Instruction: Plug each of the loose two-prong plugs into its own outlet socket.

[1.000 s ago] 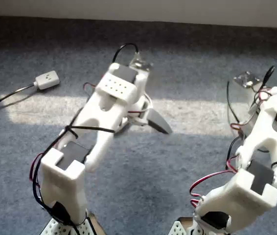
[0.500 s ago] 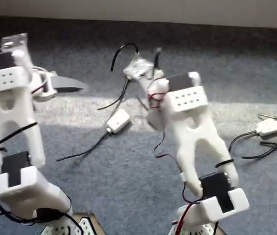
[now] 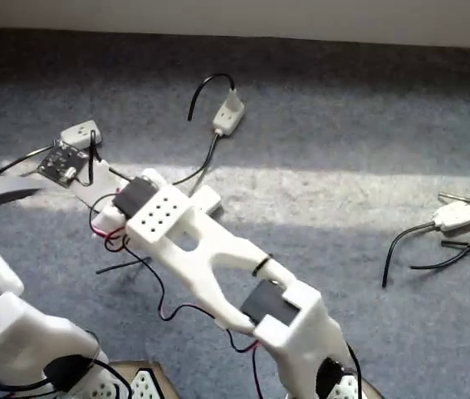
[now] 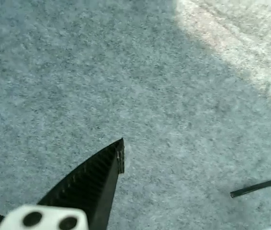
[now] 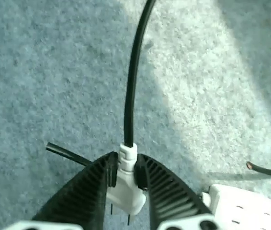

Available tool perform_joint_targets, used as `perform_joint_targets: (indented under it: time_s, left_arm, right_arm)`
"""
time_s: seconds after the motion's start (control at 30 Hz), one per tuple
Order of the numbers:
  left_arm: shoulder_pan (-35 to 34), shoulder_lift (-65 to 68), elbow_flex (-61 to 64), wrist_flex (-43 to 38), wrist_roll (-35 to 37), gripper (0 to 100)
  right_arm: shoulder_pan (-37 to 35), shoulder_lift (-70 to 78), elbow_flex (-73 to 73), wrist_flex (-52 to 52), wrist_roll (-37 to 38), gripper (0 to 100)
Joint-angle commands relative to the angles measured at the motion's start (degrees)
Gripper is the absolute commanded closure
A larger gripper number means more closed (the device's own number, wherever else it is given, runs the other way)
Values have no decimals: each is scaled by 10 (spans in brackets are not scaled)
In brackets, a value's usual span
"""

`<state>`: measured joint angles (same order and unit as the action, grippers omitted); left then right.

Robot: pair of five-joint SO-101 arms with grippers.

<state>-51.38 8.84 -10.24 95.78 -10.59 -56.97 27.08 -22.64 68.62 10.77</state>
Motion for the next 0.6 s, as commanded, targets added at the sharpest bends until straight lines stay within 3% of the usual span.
perform_joint_targets:
  time_s: [0.0,0.07,0.17,0.23,0.33,0.47,0.57]
  left_arm:
    - [-89,-23,24,-79,-8,408]
    - [-99,-23,38,-110,-8,408]
    - [-101,-23,37,-120,0,408]
    - [-99,-24,25,-120,38,408]
    - [-90,-24,4,-117,84,408]
    - [-51,-24,-14,-48,85,409]
    - [19,-23,-7,23,86,409]
  right_arm:
    - [-31,76,-136,-1,-18,967]
    - [-38,122,-202,20,-19,948]
    - [-34,169,-303,72,-47,833]
    - [-17,186,-371,109,-81,762]
    - [15,195,-469,171,-83,738]
    - [84,192,-609,265,-82,738]
    - [149,192,-735,327,-41,738]
